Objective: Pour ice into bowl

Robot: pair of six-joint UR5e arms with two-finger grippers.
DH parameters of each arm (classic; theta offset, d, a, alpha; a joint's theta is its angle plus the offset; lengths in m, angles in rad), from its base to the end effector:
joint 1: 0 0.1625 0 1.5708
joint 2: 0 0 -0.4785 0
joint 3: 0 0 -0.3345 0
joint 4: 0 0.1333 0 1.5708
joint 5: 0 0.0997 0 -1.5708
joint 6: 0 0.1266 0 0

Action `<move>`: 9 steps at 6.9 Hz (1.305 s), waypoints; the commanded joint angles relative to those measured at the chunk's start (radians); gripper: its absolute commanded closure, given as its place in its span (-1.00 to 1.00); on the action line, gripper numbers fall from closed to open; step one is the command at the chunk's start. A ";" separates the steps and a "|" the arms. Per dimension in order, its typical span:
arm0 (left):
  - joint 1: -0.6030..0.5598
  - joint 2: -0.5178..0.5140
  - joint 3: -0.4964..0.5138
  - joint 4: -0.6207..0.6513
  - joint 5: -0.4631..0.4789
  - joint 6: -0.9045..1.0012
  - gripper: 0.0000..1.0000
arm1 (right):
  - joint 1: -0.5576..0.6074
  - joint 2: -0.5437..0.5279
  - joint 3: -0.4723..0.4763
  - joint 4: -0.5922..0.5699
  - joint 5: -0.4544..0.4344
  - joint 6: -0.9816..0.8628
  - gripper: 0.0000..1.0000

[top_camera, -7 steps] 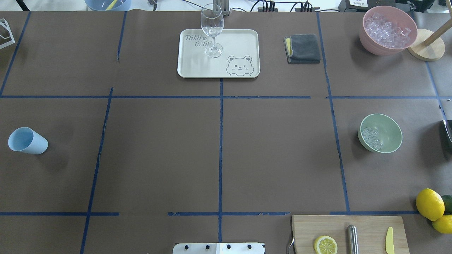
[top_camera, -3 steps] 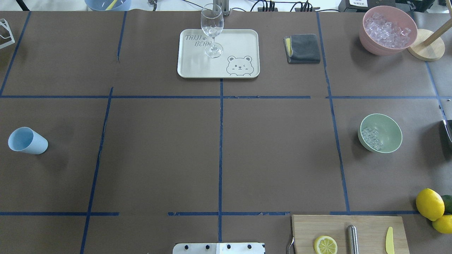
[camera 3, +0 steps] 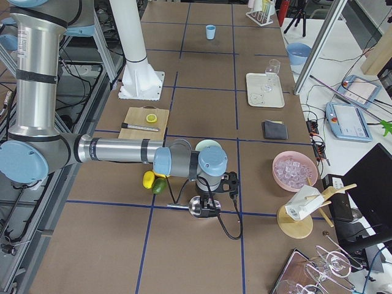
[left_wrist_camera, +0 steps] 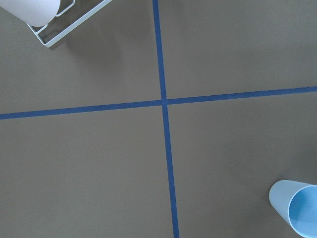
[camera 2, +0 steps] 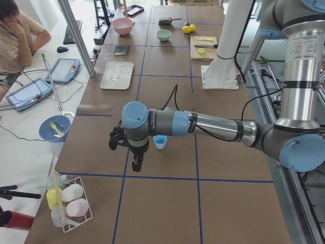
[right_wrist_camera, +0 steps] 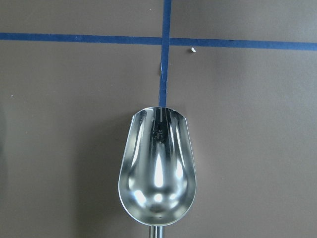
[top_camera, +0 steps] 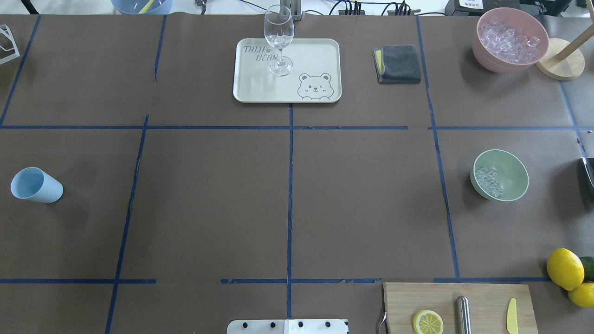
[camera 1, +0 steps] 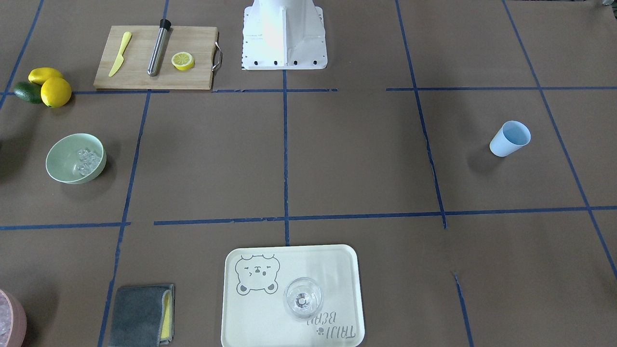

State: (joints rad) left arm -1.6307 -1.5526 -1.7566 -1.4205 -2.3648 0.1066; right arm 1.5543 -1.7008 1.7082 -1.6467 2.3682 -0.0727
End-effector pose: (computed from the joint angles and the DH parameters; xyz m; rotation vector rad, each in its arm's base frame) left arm -0.0682 -0.4190 0.6721 0.0824 0.7900 0.0511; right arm 0.0367 -0.3665 0.7295 -0.0424 -0.7987 -0.0571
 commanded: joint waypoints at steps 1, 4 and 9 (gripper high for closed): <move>0.000 -0.006 0.020 0.008 -0.005 -0.005 -1.00 | -0.017 0.010 -0.028 0.004 0.005 -0.001 -1.00; -0.003 0.009 0.063 0.018 -0.123 0.007 -1.00 | -0.049 0.089 -0.016 0.002 0.022 0.010 -1.00; -0.041 -0.004 0.103 -0.040 -0.091 0.005 -1.00 | -0.057 0.086 -0.024 0.004 0.017 0.007 -1.00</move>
State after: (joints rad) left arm -1.6435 -1.5463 -1.6563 -1.4495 -2.4656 0.1128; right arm 1.4979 -1.6145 1.6863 -1.6441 2.3883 -0.0646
